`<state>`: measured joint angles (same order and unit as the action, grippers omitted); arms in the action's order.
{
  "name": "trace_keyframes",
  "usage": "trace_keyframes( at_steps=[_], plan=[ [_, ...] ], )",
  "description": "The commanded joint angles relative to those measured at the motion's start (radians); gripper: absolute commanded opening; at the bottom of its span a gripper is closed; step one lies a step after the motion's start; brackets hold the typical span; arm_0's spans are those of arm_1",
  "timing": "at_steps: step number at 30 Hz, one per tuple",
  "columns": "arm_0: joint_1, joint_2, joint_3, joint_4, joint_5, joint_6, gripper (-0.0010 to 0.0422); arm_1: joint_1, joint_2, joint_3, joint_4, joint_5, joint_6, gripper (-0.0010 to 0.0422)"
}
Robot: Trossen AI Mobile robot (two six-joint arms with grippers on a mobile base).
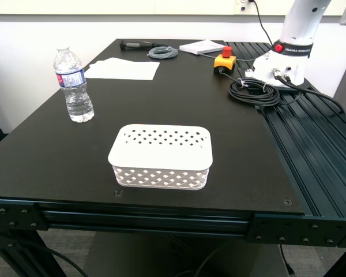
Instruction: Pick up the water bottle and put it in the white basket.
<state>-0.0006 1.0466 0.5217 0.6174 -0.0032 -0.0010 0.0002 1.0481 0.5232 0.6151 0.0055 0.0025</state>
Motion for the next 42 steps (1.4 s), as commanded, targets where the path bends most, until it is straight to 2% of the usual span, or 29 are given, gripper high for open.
trace_keyframes(
  at_steps=[1, 8, 11, 20, 28, 31, 35, 42],
  plan=[
    [0.001, 0.000, 0.001, 0.003, 0.000, 0.000, 0.0001, 0.000, 0.000, 0.000, 0.004, 0.003, -0.002, 0.0000],
    [0.001, 0.000, 0.001, 0.003, 0.000, 0.000, 0.0001, 0.000, 0.018, 0.042, -0.003, 0.003, -0.002, 0.0000],
    [0.001, 0.000, 0.001, 0.003, 0.000, 0.000, 0.0001, -0.001, 0.061, 0.122, -0.097, 0.003, -0.001, 0.0000],
    [0.001, 0.000, 0.001, 0.003, 0.000, 0.000, 0.0001, -0.001, 0.408, 0.628, -0.825, 0.006, 0.037, 0.0000],
    [0.001, 0.000, 0.001, 0.002, 0.000, 0.000, 0.0001, -0.002, 0.849, 1.260, -1.600, 0.010, 0.042, 0.0000],
    [0.001, 0.000, 0.001, 0.002, 0.000, 0.000, 0.0001, -0.003, 0.986, 1.477, -1.833, 0.021, 0.043, 0.0000],
    [0.001, 0.000, 0.001, 0.002, 0.000, 0.000, 0.0001, -0.008, 1.123, 1.716, -2.052, 0.056, 0.043, 0.0000],
    [0.001, 0.000, 0.001, 0.002, 0.000, 0.000, 0.0001, -0.031, 1.173, 1.815, -2.087, 0.059, 0.004, 0.0000]
  ],
)
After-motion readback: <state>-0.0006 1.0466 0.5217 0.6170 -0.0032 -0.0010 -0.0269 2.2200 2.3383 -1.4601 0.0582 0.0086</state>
